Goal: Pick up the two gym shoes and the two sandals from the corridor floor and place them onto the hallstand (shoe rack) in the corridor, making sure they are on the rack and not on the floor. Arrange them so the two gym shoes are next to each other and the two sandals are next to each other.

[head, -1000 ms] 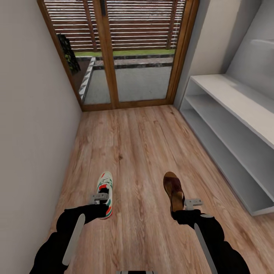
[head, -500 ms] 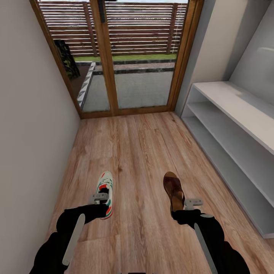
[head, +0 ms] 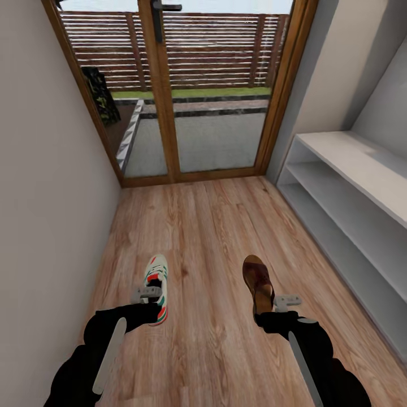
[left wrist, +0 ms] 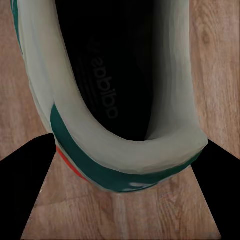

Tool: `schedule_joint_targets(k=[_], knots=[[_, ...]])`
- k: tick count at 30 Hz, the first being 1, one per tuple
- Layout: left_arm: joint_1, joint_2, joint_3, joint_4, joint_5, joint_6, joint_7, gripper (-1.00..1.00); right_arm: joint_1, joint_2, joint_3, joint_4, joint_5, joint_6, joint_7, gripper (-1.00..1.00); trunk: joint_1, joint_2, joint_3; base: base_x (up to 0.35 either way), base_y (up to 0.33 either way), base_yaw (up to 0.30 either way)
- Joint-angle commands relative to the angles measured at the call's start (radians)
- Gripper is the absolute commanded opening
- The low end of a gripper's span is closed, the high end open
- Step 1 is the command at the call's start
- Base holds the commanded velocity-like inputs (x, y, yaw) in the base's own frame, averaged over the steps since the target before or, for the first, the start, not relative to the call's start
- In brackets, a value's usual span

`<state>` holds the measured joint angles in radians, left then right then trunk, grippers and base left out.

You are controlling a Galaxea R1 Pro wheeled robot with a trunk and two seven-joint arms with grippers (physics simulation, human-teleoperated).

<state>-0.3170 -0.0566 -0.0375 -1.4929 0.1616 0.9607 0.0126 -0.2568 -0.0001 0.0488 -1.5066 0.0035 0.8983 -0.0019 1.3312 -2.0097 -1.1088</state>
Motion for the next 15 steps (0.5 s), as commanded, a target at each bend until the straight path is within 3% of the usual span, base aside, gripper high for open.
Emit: schedule_joint_targets(k=[1, 6, 15], knots=[[-0.001, 0.000, 0.000, 0.000, 0.004, 0.004, 0.001, -1.00, 0.000, 0.000, 0.000, -0.001, -0.002, 0.005, -0.003, -1.00, 0.000, 0.000, 0.000, 0.324, 0.170, 0.000], [-0.001, 0.000, -0.001, -0.001, 0.004, 0.004, 0.001, -1.00, 0.000, 0.000, 0.000, -0.002, -0.002, 0.005, -0.003, -1.00, 0.000, 0.000, 0.003, 0.330, 0.112, 0.002], [-0.001, 0.000, -0.001, -0.001, 0.004, 0.004, 0.001, -1.00, 0.000, 0.000, 0.000, -0.002, -0.002, 0.005, -0.003, -1.00, 0.000, 0.000, -0.002, 0.339, 0.013, 0.175]])
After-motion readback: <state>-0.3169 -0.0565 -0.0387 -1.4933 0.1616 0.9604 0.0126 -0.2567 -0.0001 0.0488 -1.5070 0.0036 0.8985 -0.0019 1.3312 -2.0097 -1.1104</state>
